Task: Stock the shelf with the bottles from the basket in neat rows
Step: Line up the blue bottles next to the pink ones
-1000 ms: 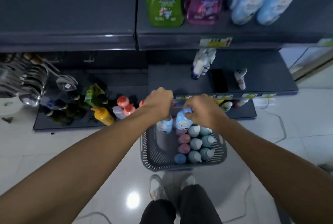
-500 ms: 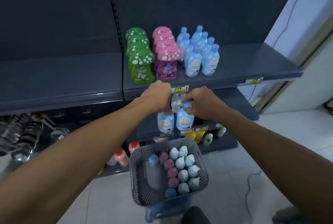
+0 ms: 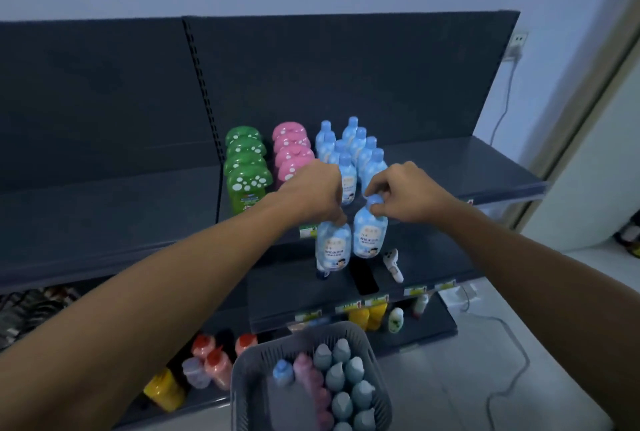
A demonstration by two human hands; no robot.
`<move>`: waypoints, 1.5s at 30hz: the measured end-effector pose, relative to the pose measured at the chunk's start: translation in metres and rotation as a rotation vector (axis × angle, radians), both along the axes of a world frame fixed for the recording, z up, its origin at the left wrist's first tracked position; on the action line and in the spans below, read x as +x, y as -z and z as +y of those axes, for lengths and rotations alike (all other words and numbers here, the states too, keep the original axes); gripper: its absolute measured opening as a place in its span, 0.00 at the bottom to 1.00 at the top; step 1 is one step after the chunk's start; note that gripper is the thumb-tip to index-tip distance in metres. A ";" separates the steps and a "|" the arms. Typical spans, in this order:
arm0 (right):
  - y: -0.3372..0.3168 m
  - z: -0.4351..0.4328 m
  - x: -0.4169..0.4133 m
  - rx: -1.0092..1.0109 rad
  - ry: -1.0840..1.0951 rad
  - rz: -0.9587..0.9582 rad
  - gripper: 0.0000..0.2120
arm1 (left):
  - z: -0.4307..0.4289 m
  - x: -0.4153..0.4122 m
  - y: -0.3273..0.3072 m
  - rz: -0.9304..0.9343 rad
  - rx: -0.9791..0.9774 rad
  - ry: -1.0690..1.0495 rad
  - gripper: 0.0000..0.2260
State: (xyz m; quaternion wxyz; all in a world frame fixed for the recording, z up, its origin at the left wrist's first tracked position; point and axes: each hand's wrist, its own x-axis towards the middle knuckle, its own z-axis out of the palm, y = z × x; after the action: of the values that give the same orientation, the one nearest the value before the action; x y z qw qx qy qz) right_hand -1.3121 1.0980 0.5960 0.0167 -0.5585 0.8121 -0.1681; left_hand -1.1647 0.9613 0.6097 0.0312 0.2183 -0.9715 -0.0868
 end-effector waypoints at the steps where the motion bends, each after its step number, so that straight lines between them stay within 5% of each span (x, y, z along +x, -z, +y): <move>1: -0.002 -0.001 -0.010 0.003 0.004 -0.001 0.10 | 0.001 -0.009 -0.001 0.006 -0.004 0.003 0.13; 22: -0.022 -0.054 -0.282 0.063 -0.148 -0.061 0.12 | 0.002 -0.255 -0.024 -0.061 0.074 -0.091 0.12; 45: 0.001 -0.161 -0.353 -0.045 -0.205 -0.105 0.10 | -0.077 -0.334 -0.011 0.106 0.137 -0.339 0.10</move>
State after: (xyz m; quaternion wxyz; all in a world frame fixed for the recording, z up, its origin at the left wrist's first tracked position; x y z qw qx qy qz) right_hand -1.6648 0.9371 0.5947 0.0636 -0.6293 0.7448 -0.2127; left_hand -1.4983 0.8840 0.6207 0.0818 0.3754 -0.9097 -0.1576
